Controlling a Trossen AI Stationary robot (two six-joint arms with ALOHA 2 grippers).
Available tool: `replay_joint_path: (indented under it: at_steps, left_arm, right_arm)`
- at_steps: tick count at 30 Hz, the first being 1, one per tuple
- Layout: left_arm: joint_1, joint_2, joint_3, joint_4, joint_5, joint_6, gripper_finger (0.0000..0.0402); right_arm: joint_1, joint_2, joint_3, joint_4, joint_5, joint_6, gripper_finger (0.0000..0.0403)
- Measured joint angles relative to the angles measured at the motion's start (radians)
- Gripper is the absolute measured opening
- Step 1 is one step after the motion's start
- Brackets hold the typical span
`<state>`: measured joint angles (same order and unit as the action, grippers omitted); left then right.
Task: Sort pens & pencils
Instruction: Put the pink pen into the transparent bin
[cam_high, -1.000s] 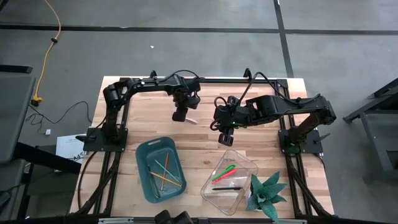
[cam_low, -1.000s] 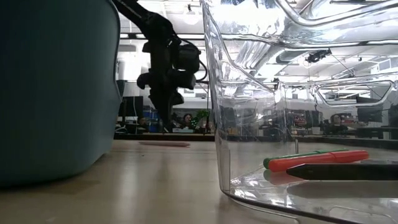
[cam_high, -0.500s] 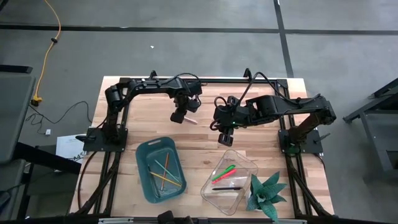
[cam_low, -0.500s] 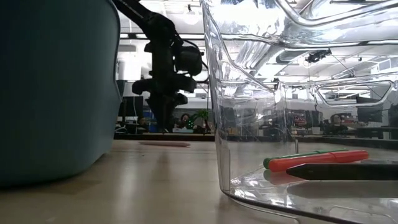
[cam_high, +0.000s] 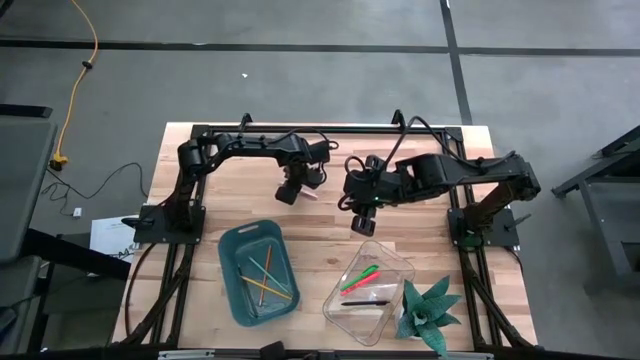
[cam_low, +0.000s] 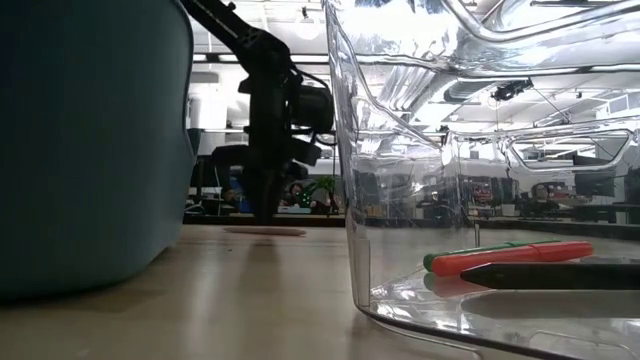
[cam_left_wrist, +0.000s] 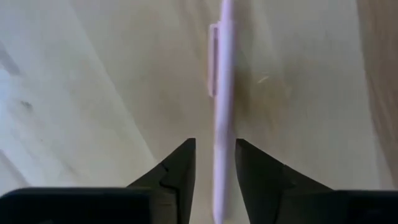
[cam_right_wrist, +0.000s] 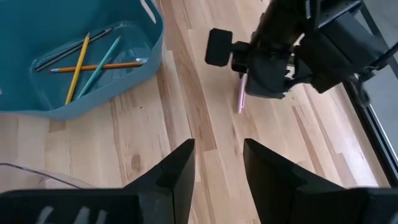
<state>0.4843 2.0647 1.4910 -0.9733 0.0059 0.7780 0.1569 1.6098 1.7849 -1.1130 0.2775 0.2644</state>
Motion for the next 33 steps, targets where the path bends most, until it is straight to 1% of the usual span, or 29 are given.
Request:
replay_joint_path:
  at_steps: [4, 7, 12, 15, 19, 24, 33]
  left_arm:
    - [0.0, 0.0, 0.0, 0.024, 0.005, -0.017, 0.0081]
    - [0.0, 0.0, 0.0, 0.035, 0.048, -0.026, 0.0068]
    - [0.0, 0.0, 0.0, 0.039, 0.051, -0.027, 0.0056]
    - [0.0, 0.0, 0.0, 0.039, 0.058, -0.042, 0.0057]
    - [0.0, 0.012, 0.0, 0.037, 0.092, -0.054, 0.0067]
    - [-0.001, 0.038, 0.0, 0.038, 0.091, -0.073, 0.0077]
    - [-0.001, 0.047, 0.0, 0.051, 0.08, -0.08, 0.0077]
  right_arm:
    - [0.003, 0.0, 0.0, -0.001, -0.001, 0.006, 0.0129]
    - [0.003, 0.0, 0.0, -0.004, -0.001, 0.008, 0.0129]
    - [0.003, 0.0, 0.0, -0.005, -0.001, 0.011, 0.0129]
    - [0.003, 0.0, 0.0, -0.005, -0.001, 0.012, 0.0129]
    - [0.003, 0.0, 0.0, -0.005, -0.001, 0.012, 0.0129]
    - [0.007, 0.0, 0.0, -0.005, 0.0, 0.015, 0.0129]
    - [0.021, 0.0, 0.0, -0.006, 0.002, 0.033, 0.0129]
